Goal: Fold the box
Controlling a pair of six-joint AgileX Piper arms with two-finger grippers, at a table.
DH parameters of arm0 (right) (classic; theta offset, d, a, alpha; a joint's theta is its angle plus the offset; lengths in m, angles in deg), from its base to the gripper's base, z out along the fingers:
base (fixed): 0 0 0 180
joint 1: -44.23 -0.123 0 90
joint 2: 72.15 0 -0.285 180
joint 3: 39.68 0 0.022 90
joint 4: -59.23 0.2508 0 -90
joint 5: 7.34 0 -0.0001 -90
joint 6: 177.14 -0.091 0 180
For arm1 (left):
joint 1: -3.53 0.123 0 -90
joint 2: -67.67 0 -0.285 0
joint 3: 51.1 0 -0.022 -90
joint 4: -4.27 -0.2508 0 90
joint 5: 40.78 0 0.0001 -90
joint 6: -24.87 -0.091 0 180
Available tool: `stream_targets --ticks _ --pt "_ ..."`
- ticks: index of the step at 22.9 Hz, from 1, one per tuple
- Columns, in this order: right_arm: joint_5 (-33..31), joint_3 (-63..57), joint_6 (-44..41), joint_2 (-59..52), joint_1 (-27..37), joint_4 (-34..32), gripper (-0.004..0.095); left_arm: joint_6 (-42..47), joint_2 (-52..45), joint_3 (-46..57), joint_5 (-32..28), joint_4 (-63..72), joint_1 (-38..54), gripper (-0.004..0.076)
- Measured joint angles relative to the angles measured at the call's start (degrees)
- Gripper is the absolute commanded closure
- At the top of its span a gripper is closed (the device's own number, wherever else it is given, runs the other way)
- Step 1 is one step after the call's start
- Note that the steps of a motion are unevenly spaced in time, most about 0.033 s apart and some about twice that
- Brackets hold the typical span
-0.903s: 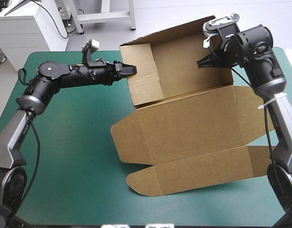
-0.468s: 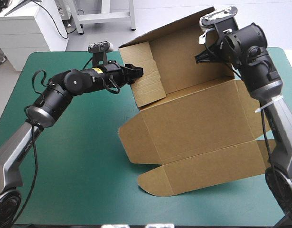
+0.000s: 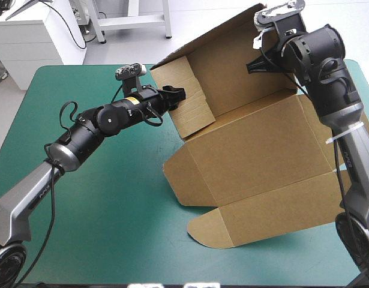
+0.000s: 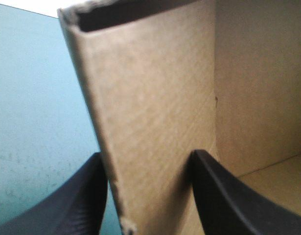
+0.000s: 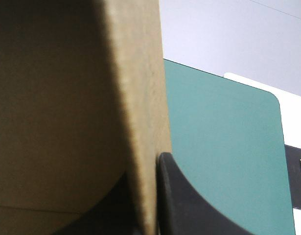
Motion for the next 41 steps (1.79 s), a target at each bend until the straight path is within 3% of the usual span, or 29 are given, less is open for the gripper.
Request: stream_targets --ticks 13,15,17,25,29,35,36,41 --pt "0.0 0.2 -1.0 -0.1 0.0 -3.5 0.0927 0.0 0.0 2.4 -6.1 1.8 -4.7 0.0358" --pt "0.0 0.2 -1.0 -0.1 0.0 -3.4 0.0927 0.0 0.0 3.2 -6.4 2.1 -4.7 0.0437" --pt "0.0 0.2 -1.1 -0.1 0.0 -3.1 0.0927 0.0 0.0 3.6 -6.7 2.4 -4.7 0.0694" --pt "0.0 0.4 -1.5 -0.6 0.0 -4.3 0.0928 0.6 -0.2 3.9 -7.2 0.6 -4.6 0.0732" --pt "0.0 0.2 -2.3 -0.6 0.0 -4.3 0.0929 1.3 -0.4 -0.1 -1.4 -4.6 -3.6 0.0731" --pt "0.1 -3.5 -6.0 -0.6 0.0 -2.3 0.0929 2.2 2.8 -11.4 14.9 -8.6 2.4 0.0731" --pt "0.1 -5.7 -7.3 -0.6 0.0 -1.0 0.0929 2.2 4.6 -15.0 20.1 -9.6 4.0 0.0732" --pt "0.1 -14.5 -10.5 -0.5 -0.1 1.8 0.0929 5.8 9.1 -21.7 30.2 -17.3 4.5 0.0731"
